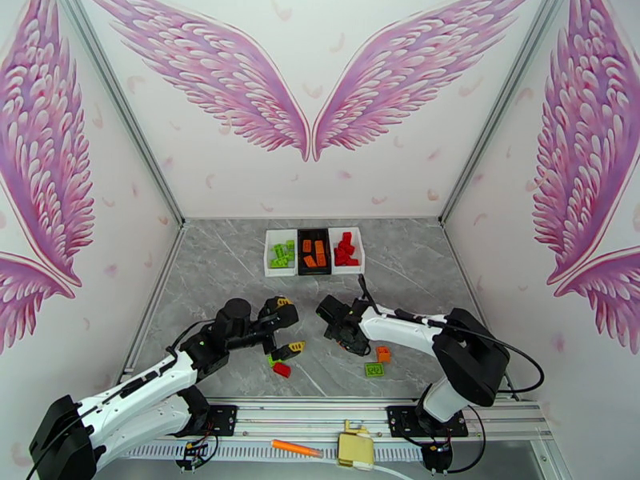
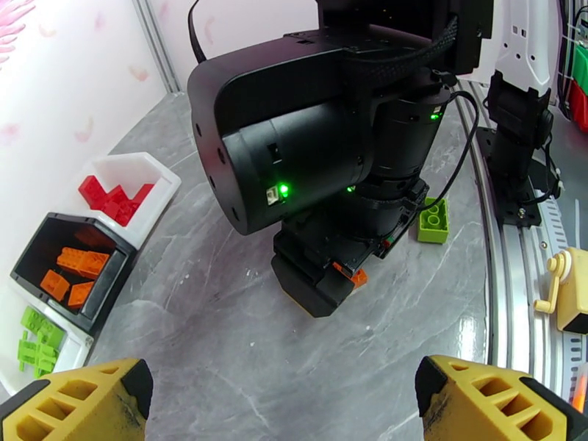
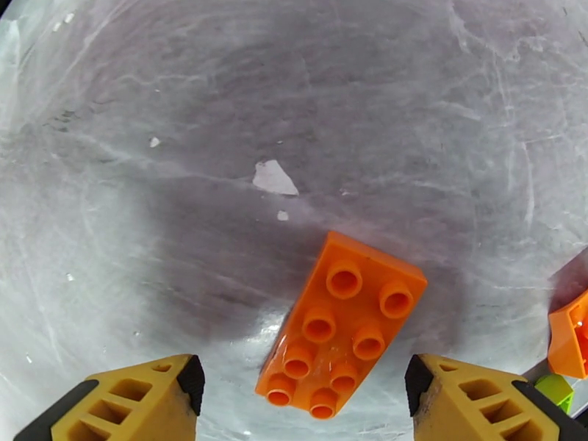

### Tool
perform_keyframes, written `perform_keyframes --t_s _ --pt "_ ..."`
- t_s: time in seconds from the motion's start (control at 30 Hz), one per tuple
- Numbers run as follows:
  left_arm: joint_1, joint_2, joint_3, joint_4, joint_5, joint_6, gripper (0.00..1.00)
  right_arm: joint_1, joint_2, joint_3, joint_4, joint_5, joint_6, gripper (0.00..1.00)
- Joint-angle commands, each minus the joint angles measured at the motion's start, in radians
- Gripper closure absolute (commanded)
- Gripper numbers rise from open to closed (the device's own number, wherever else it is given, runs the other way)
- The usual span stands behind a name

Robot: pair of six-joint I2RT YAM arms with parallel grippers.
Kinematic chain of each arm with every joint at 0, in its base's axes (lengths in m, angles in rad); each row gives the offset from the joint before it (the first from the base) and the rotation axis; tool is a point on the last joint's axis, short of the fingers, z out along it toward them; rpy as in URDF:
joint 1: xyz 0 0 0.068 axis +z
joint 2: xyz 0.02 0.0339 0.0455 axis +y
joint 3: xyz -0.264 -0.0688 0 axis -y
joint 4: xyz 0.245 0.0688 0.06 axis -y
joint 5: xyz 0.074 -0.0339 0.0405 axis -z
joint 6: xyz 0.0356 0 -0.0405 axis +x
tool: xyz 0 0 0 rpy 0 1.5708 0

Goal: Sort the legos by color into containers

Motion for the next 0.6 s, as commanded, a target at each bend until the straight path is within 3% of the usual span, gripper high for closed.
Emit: perform_keyframes --t_s 0.0,0.23,0.57 --pt "-0.009 0.0 -0.018 -0.001 0.006 0.001 0.01 0.003 0.021 -0.001 0.031 -0.025 0.027 0.26" --pt "-0.012 0.015 -0.019 0.0 -0.007 0.001 0.01 0.003 0.042 0.004 0.018 -0.013 0.016 0.45" --pt "-0.013 0.015 -0.018 0.0 -0.017 0.002 0.01 0.003 0.035 0.039 -0.028 0.015 -0.012 0.62"
